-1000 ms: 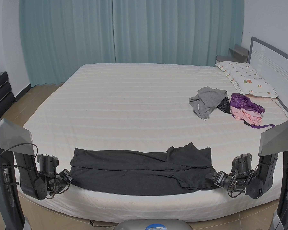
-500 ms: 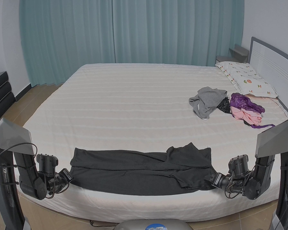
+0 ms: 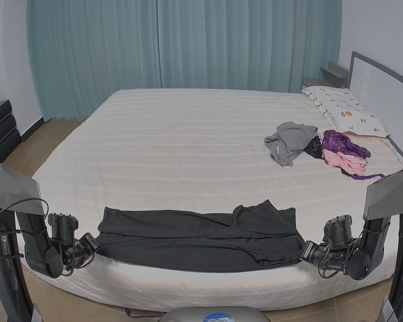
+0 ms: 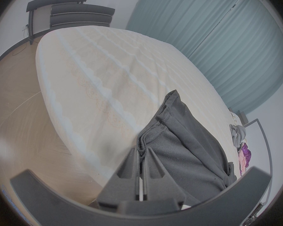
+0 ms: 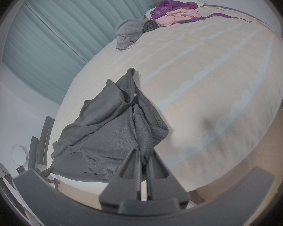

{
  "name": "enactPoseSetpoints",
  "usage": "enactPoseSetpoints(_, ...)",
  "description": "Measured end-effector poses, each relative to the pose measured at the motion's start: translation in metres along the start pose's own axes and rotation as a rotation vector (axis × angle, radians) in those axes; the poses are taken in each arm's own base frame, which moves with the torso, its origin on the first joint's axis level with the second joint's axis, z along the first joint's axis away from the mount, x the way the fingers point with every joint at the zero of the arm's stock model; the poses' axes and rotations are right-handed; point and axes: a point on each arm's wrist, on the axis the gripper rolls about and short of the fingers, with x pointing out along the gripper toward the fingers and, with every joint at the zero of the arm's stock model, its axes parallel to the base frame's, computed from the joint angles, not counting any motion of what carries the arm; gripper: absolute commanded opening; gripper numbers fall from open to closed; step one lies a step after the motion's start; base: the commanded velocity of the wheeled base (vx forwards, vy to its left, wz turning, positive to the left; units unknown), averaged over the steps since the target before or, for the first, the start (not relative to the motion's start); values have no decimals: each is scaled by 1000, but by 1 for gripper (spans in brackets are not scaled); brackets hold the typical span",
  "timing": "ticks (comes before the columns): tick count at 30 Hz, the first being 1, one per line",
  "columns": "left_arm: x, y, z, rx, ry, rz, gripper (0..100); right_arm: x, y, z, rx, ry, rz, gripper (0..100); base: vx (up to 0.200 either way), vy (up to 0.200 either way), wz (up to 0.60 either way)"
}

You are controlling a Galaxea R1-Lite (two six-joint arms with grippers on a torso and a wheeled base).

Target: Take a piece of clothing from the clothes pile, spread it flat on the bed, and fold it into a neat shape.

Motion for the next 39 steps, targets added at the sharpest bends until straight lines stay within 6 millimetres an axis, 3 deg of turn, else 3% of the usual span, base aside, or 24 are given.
enactPoseSetpoints(16,-18,1,5,65,-16,-3,0,-31,-4,-4,-19,15,7,0,0,0,0)
enactPoseSetpoints(27,-18,8,-6,124,34,33,0,-32,-12,-18,-97,78,-21,0,0,0,0)
enactPoseSetpoints(28,-18,9,-7,127,41,37,0,-30,-13,-18,-98,80,-22,100,0,0,0)
enactPoseSetpoints(29,-17,10,-8,128,45,40,0,-29,-14,-19,-99,82,-24,100,0,0,0)
enactPoseSetpoints(30,-16,10,-9,130,50,42,100,-27,-14,-20,-100,82,-24,100,0,0,0)
enactPoseSetpoints(39,-16,10,-9,125,55,36,100,-29,-10,-7,-86,-14,45,100,0,0,0)
